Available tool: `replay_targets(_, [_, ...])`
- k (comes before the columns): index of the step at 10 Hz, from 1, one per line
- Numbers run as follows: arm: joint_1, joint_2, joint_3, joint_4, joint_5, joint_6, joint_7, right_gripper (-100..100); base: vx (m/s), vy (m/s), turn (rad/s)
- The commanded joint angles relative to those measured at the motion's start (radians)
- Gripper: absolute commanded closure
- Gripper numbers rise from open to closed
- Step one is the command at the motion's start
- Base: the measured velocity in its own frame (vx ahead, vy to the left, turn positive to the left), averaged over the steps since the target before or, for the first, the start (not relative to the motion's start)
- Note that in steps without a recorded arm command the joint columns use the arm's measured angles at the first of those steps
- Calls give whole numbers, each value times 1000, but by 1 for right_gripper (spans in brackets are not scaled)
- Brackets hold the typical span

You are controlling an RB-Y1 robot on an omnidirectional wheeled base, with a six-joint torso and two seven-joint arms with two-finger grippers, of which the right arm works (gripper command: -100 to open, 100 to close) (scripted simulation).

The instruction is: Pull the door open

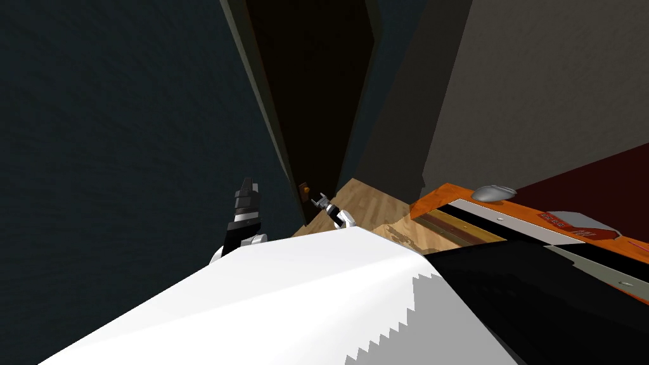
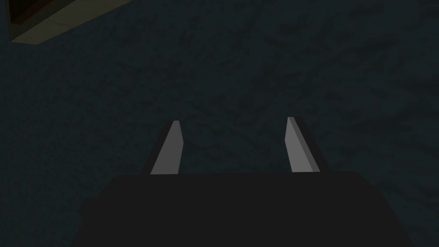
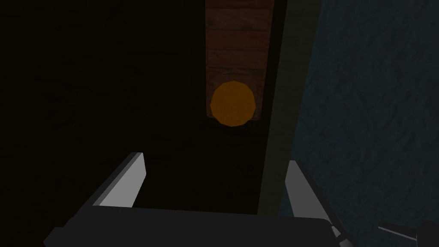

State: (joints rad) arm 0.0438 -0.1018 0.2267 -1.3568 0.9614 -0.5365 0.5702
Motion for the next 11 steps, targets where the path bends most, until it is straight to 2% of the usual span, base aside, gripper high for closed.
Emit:
replay_targets(1, [-28,8,-7,41,-4,-8,16,-100,-5,-5,-75])
replay_targets(5, [-113,30,-14,148,-16,-16,45,-100,-3,17,-76])
replay_targets(11, [-248,83,-23,307,-30,-30,91,-100,24,28,-53])
